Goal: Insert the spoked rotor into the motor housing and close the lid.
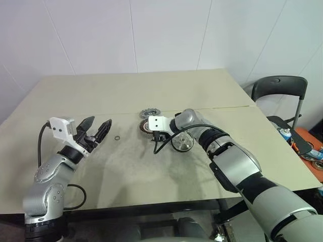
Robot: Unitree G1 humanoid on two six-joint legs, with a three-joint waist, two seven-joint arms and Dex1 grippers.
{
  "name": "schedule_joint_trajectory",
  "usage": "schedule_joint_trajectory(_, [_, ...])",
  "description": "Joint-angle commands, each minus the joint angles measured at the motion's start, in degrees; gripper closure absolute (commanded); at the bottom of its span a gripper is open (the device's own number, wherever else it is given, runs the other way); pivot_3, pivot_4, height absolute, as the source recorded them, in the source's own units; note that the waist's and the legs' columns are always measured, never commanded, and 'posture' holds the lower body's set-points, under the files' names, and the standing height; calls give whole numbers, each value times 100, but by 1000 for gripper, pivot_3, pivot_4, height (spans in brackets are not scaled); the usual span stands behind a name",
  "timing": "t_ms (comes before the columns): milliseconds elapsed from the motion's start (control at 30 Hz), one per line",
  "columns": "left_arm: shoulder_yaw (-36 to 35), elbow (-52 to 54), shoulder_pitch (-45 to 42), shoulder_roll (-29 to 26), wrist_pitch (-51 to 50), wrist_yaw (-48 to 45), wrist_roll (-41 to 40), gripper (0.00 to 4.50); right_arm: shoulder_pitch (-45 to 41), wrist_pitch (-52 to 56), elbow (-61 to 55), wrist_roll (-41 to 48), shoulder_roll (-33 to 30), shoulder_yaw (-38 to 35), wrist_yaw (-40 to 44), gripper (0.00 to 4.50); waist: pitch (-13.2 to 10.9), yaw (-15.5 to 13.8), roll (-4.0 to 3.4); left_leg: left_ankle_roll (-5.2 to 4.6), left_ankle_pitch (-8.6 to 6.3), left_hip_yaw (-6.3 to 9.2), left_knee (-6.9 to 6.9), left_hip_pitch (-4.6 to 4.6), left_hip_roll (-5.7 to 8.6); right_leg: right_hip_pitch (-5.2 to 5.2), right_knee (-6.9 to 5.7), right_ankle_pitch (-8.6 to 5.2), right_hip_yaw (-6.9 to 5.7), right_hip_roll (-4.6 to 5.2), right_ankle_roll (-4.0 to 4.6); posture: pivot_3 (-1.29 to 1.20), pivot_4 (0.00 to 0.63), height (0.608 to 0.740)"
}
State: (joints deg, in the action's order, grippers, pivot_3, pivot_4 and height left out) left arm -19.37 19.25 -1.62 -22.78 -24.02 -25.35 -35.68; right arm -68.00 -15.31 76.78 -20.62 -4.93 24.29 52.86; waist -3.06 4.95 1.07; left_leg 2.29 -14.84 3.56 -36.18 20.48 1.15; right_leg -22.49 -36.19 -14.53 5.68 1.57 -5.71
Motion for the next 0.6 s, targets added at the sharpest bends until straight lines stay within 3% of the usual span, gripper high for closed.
schedule_joint_trajectory(33, [-96, 247, 43, 24, 168, 59, -5, 653, -238, -87, -33, -113, 57, -54, -150, 2501, 0, 46, 0, 0, 0, 0, 1, 0, 0, 0, 0, 0, 0, 0, 0, 0, 0, 740])
schedule_joint_trajectory(433, [7, 249, 55, 65, 231, 157, 46, 653, -52, -196, 40, -771, -67, 219, -872, 2501, 0, 86, 0, 0, 0, 1, 0, -1, 0, 1, 0, 0, 0, 0, -1, 0, 0, 740])
schedule_joint_trajectory(533, [31, 259, 39, 79, 233, 200, 47, 653, -22, -232, 51, -778, -79, 174, -943, 3059, 1, 93, 1, 0, 0, 1, -1, -5, 0, 5, 0, 0, 0, 0, 0, 0, 0, 740])
schedule_joint_trajectory(600, [52, 251, 28, 85, 236, 210, 52, 653, -1, -233, 58, -807, -90, 182, -961, 3695, 1, 128, 1, 0, 0, 1, -4, -13, 0, 14, -1, 0, 0, -2, 1, 0, 0, 740])
